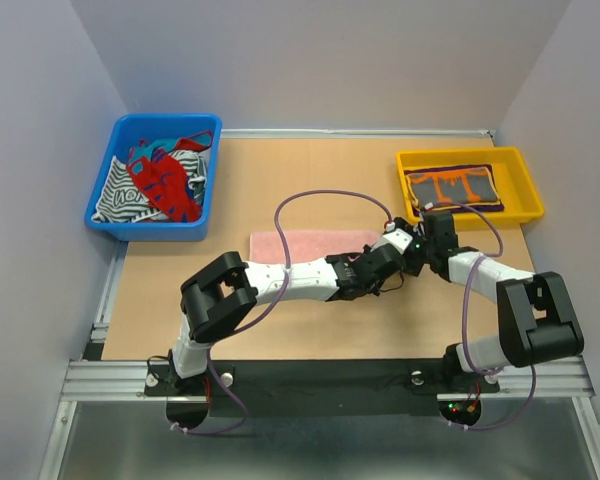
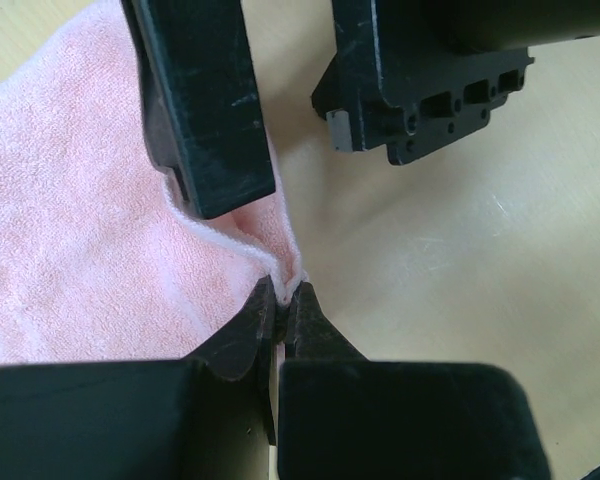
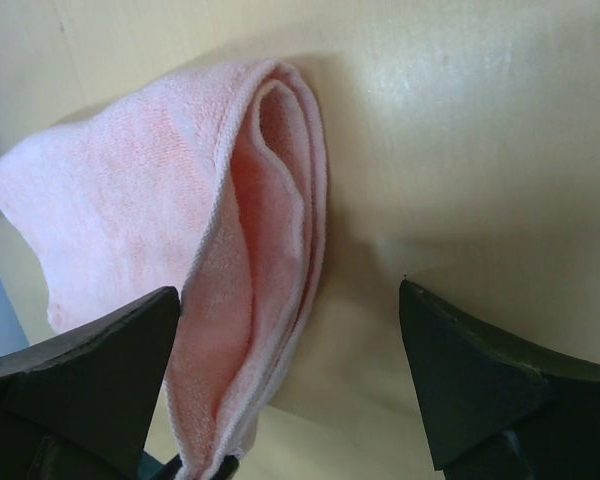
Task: Fold and stack the towels
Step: Neatly place the folded towel into the bin
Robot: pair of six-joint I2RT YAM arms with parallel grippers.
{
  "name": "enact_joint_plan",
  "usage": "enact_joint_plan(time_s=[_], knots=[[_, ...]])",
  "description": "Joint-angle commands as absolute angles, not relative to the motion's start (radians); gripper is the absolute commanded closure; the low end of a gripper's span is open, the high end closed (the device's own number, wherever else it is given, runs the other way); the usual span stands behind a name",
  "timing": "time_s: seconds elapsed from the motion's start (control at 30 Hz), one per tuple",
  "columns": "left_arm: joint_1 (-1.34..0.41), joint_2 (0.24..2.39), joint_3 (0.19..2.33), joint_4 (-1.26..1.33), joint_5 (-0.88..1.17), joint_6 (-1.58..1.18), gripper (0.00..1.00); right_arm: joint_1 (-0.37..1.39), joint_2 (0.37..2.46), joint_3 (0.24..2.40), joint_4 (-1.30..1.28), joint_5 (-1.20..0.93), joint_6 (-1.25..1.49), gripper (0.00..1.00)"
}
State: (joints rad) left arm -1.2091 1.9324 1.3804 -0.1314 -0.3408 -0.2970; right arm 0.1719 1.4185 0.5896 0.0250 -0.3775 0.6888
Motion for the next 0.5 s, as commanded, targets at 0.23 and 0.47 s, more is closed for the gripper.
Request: enact_joint_plan(time_s=[0.23,0.47], knots=[[-1.206,1.864,1.391,-0.161,-0.411,-0.291,1.0,0.178,1.33,0.569,-0.121,-0.167,0.632,0.18],[-1.204,1.865,1.39,-0.161,-0.388,-0.29,1.0,0.178,1.267,0.62,-0.106,-0.281,0.686,0.17]])
